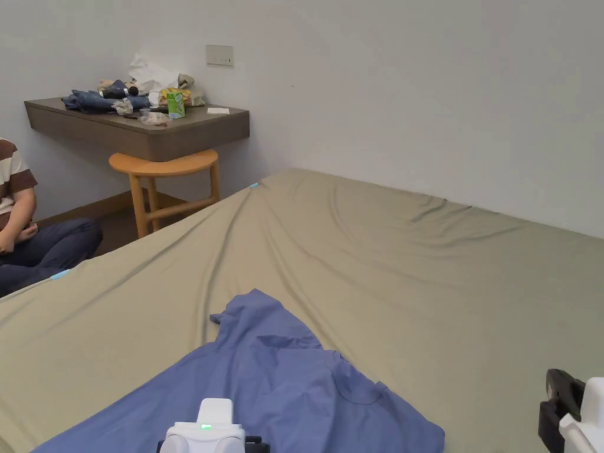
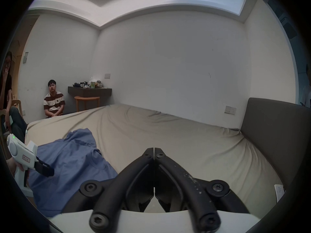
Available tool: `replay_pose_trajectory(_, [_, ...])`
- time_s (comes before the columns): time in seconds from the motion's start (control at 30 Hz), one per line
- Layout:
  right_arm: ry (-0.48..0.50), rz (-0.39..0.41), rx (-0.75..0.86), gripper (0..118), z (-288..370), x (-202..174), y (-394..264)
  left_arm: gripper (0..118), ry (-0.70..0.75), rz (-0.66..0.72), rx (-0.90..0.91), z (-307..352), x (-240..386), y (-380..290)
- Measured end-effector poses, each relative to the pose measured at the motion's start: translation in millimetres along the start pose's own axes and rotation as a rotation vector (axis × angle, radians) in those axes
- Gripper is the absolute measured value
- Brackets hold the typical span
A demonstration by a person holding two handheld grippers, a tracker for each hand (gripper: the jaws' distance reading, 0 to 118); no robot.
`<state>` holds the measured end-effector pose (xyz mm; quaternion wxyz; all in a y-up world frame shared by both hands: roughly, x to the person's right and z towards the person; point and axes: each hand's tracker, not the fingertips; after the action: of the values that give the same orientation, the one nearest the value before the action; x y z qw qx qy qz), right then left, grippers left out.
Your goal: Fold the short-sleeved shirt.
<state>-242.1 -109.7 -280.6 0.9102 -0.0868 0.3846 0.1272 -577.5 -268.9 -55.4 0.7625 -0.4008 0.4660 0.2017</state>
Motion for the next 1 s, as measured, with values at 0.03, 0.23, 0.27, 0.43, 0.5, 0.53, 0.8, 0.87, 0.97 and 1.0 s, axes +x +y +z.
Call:
replay_pose_trajectory(0.03, [-0.002,0.002,-0.012,0,-4.1,-1.5,-3.7,94,0.015,0.017,0.024,17.6,-1.5,-0.6])
replay_pose_trajectory(0.23, [0.023,0.014,-0.056,0,-15.0,-9.8,-15.5,36,-0.038,-0.005,-0.030,-3.9,-6.7,10.1])
replay_pose_trajectory(0.27, [0.027,0.014,-0.057,0,-15.3,-10.6,-15.3,36,-0.006,-0.034,0.006,-2.4,-5.8,13.5])
replay_pose_trajectory(0.43, [0.042,-0.016,-0.026,0,1.0,-13.8,-3.3,0,0.016,-0.046,0.123,31.9,-4.4,-9.3])
replay_pose_trajectory(0.5, [0.037,-0.021,-0.012,0,5.0,-9.2,-1.3,0,0.033,-0.054,0.195,51.5,-3.1,-10.2])
replay_pose_trajectory(0.53, [0.034,-0.025,-0.001,0,8.9,-6.0,0.4,0,0.047,-0.070,0.259,66.3,-1.5,-9.8])
replay_pose_trajectory(0.8, [-0.026,-0.105,0.106,0,57.5,33.7,19.4,0,-0.004,-0.217,0.686,201.0,27.8,15.4])
replay_pose_trajectory(0.87, [-0.055,-0.124,0.143,0,74.3,47.5,24.5,0,-0.062,-0.258,0.798,236.0,47.4,27.7])
replay_pose_trajectory(0.97, [-0.103,-0.150,0.194,0,105.0,72.3,31.4,0,-0.208,-0.284,0.949,303.3,83.1,40.8])
replay_pose_trajectory(1.0, [-0.119,-0.152,0.210,0,116.7,82.4,32.9,0,-0.273,-0.281,0.985,325.9,97.8,40.3])
